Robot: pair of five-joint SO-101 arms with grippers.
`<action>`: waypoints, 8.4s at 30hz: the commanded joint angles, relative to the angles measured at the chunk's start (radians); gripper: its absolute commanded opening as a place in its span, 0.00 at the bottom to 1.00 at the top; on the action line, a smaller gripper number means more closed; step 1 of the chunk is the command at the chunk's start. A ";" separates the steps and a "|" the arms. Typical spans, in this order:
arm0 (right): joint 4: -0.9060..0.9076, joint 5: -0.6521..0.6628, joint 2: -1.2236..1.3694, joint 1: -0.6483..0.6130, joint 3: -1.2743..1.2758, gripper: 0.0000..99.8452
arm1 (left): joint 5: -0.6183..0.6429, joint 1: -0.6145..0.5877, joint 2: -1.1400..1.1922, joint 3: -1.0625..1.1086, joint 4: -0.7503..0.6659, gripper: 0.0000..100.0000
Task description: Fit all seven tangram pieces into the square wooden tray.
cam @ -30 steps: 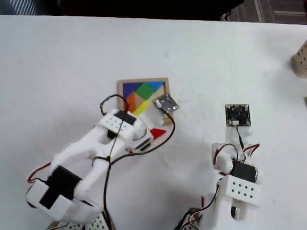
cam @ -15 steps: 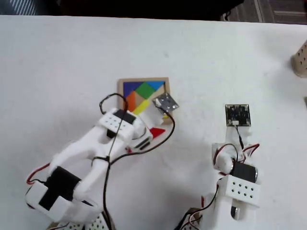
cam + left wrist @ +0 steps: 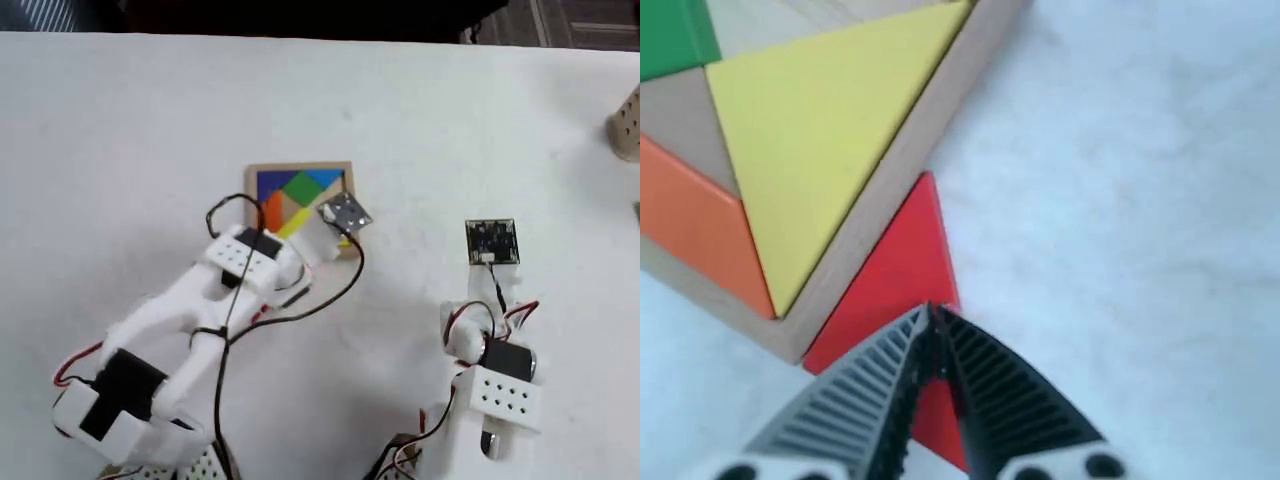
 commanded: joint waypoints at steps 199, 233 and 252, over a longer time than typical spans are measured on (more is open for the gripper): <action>-0.022 0.135 -0.012 0.044 0.026 0.02 | 0.129 -0.194 0.116 -0.129 0.060 0.33; -0.022 0.137 -0.012 0.042 0.026 0.02 | 0.362 -0.125 0.151 -0.127 0.068 0.19; -0.022 0.143 -0.016 0.044 0.026 0.02 | 0.362 -0.154 0.136 -0.100 0.074 0.19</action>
